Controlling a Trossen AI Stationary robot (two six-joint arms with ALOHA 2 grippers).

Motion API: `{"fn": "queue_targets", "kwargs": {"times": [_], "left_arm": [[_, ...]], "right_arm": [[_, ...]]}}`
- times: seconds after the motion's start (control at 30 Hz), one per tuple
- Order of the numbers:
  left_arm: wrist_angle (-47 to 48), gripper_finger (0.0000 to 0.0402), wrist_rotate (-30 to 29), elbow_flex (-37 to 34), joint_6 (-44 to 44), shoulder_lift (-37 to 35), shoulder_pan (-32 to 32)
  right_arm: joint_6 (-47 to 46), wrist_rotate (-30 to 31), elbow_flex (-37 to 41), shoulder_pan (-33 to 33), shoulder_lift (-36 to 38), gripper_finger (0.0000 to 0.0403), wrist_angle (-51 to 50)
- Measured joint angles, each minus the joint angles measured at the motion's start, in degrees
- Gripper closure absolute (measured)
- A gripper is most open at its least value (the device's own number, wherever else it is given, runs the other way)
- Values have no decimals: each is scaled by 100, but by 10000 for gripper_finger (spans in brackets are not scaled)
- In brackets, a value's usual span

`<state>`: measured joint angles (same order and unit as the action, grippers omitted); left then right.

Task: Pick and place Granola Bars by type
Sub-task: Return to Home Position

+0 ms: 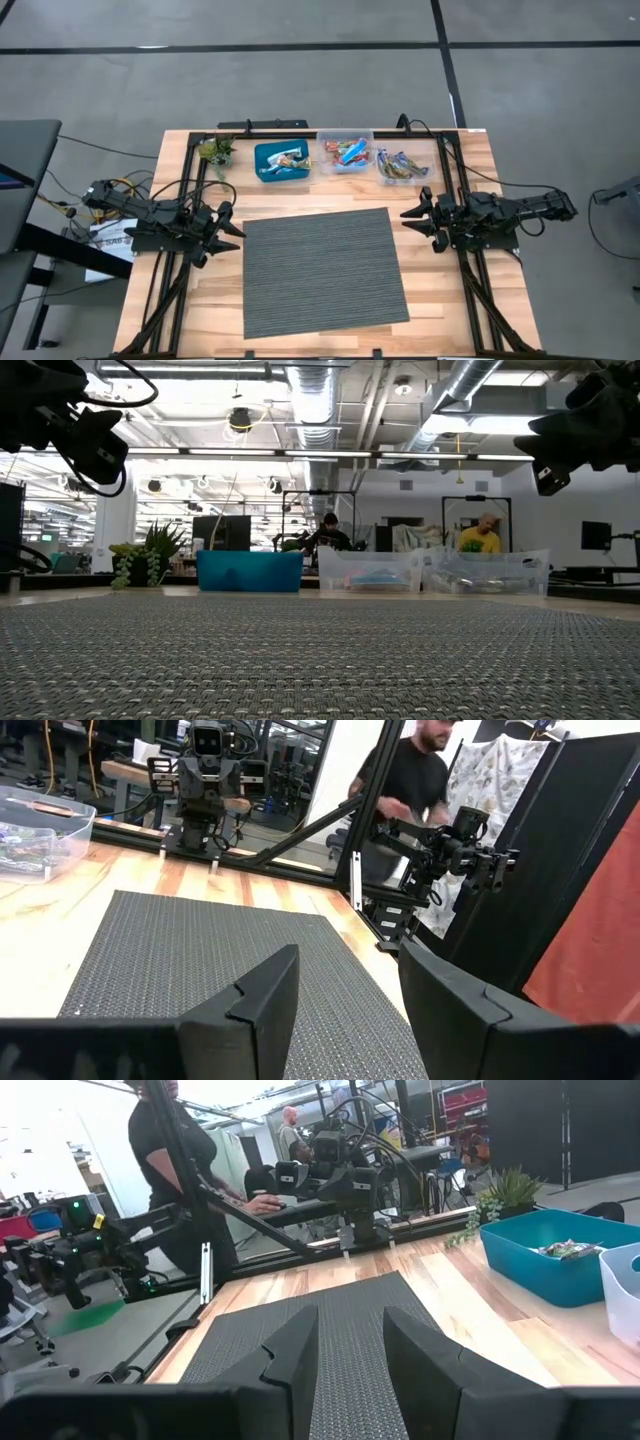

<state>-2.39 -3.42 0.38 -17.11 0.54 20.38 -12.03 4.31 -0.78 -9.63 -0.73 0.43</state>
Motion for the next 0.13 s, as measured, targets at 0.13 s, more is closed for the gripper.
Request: {"fn": "queue_targets", "kwargs": {"times": [0.13], "left_arm": [[0, 236, -2, 0, 3, 0, 0]], "right_arm": [[0, 0, 0, 1, 0, 295, 1]]}}
